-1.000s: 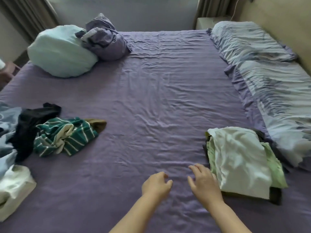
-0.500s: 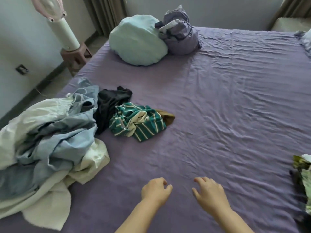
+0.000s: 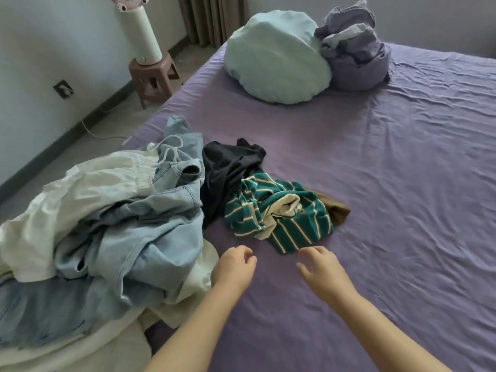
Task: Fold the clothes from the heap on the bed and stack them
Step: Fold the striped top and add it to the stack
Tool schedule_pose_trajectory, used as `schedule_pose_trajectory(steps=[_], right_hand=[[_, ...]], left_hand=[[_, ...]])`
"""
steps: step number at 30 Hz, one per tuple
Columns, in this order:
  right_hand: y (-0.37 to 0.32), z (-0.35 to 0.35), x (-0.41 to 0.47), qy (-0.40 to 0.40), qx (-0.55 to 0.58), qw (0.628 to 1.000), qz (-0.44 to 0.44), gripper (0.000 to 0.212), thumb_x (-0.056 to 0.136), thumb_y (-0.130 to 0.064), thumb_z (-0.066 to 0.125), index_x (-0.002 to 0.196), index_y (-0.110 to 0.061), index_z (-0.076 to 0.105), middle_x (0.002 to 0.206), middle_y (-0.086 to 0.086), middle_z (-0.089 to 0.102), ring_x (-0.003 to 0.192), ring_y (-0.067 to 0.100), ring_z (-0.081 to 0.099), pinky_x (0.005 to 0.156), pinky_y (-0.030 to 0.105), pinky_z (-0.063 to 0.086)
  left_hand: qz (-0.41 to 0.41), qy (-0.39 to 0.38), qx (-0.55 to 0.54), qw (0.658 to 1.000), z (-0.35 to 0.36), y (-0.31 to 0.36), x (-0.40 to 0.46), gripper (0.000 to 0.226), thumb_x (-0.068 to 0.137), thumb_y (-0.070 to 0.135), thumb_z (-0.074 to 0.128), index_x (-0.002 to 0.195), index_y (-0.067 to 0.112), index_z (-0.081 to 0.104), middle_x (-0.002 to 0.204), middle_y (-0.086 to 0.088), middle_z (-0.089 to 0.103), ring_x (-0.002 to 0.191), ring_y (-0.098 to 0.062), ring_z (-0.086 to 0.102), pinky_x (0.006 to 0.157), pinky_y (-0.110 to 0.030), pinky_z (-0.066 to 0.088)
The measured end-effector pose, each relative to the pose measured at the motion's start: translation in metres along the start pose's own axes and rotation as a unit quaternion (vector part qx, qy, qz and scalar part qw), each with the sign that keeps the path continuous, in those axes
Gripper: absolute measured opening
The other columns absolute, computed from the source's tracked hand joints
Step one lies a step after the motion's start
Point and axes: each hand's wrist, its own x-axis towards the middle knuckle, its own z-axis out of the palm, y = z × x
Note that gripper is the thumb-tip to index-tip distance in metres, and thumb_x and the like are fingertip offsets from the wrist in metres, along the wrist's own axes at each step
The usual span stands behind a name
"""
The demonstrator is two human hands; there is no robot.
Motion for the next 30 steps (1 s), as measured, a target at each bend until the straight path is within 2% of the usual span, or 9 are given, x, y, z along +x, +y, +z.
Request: schedule_pose_trajectory(steps=[4, 10, 14, 16, 18, 20, 22, 24, 30], right_hand=[[-0.011, -0.005, 0.042, 0.053, 0.025, 0.998, 0.016, 0.047, 0.094, -0.031, 0.054, 0.138, -0.017, 0.044, 0.140, 0.001, 0.041, 0.127, 0.020, 0.037, 0.103, 0.033, 0.038], [-0.007, 0.007, 0.074, 0.055, 0.038, 0.995, 0.076, 0.058, 0.095, -0.042, 0.049, 0.145, -0.017, 0.033, 0.153, 0.008, 0.023, 0.140, 0.025, 0.023, 0.113, 0.038, 0.028], [-0.007, 0.013, 0.071, 0.067, 0.073, 0.992, 0.079, 0.057, 0.095, -0.039, 0.051, 0.144, -0.014, 0.035, 0.153, 0.008, 0.025, 0.140, 0.024, 0.024, 0.114, 0.036, 0.025], [-0.010, 0.009, 0.065, 0.083, 0.112, 0.988, 0.073, 0.056, 0.094, -0.037, 0.053, 0.142, -0.012, 0.039, 0.149, 0.008, 0.033, 0.137, 0.023, 0.031, 0.112, 0.036, 0.029], [-0.018, 0.001, 0.054, 0.095, 0.184, 0.975, 0.074, 0.052, 0.094, -0.035, 0.055, 0.139, -0.013, 0.042, 0.142, 0.008, 0.042, 0.129, 0.021, 0.041, 0.107, 0.036, 0.037], [-0.034, -0.015, 0.039, 0.089, 0.333, 0.934, 0.096, 0.047, 0.094, -0.034, 0.053, 0.138, -0.017, 0.044, 0.136, 0.004, 0.049, 0.119, 0.018, 0.051, 0.092, 0.038, 0.050], [-0.054, -0.034, 0.019, 0.074, 0.493, 0.862, 0.096, 0.040, 0.096, -0.030, 0.049, 0.135, -0.022, 0.046, 0.128, 0.000, 0.055, 0.110, 0.014, 0.058, 0.070, 0.031, 0.056], [-0.069, -0.061, -0.004, 0.076, 0.554, 0.827, 0.056, 0.032, 0.096, -0.023, 0.048, 0.128, -0.027, 0.049, 0.122, -0.005, 0.058, 0.105, 0.011, 0.062, 0.064, 0.026, 0.056], [-0.090, -0.155, -0.090, 0.067, 0.536, 0.837, -0.089, 0.036, 0.083, -0.016, 0.061, 0.119, -0.017, 0.060, 0.109, 0.001, 0.071, 0.100, 0.015, 0.068, 0.075, 0.024, 0.055]], left_hand=[[0.006, 0.047, -0.079, 0.996, -0.012, 0.011, 0.043, 0.046, 0.093, 0.031, 0.055, 0.137, 0.022, 0.046, 0.130, -0.005, 0.050, 0.113, -0.021, 0.055, 0.095, -0.035, 0.046], [-0.080, 0.073, -0.199, 0.974, 0.003, 0.029, 0.082, 0.093, 0.080, 0.039, 0.074, 0.150, 0.016, 0.017, 0.146, -0.013, 0.033, 0.131, -0.029, 0.039, 0.102, -0.037, 0.038], [-0.089, 0.071, -0.283, 0.952, 0.003, 0.030, 0.085, 0.066, 0.087, 0.007, 0.062, 0.146, 0.017, 0.034, 0.136, -0.009, 0.052, 0.116, -0.024, 0.056, 0.093, -0.029, 0.047], [-0.086, 0.058, -0.386, 0.917, -0.005, 0.033, 0.074, 0.053, 0.088, -0.002, 0.055, 0.138, 0.014, 0.049, 0.123, -0.007, 0.063, 0.107, -0.022, 0.062, 0.090, -0.033, 0.052], [-0.085, 0.028, -0.500, 0.861, -0.017, 0.042, 0.055, 0.041, 0.088, -0.007, 0.051, 0.125, 0.010, 0.060, 0.111, -0.008, 0.069, 0.099, -0.023, 0.066, 0.089, -0.042, 0.055], [-0.079, -0.004, -0.574, 0.815, -0.034, 0.056, 0.029, 0.035, 0.088, -0.009, 0.047, 0.104, 0.011, 0.071, 0.097, -0.010, 0.073, 0.086, -0.022, 0.068, 0.079, -0.039, 0.057], [-0.059, -0.051, -0.609, 0.789, -0.056, 0.071, 0.001, 0.038, 0.087, -0.011, 0.042, 0.090, 0.009, 0.074, 0.087, -0.012, 0.073, 0.074, -0.020, 0.067, 0.067, -0.032, 0.055], [-0.028, -0.091, -0.606, 0.790, -0.078, 0.087, -0.027, 0.038, 0.088, -0.011, 0.040, 0.090, 0.006, 0.074, 0.084, -0.014, 0.073, 0.070, -0.019, 0.064, 0.061, -0.028, 0.053], [0.085, -0.119, -0.567, 0.811, -0.140, 0.138, -0.101, 0.026, 0.092, -0.005, 0.044, 0.089, 0.003, 0.069, 0.080, -0.014, 0.070, 0.065, -0.017, 0.065, 0.059, -0.027, 0.053]])
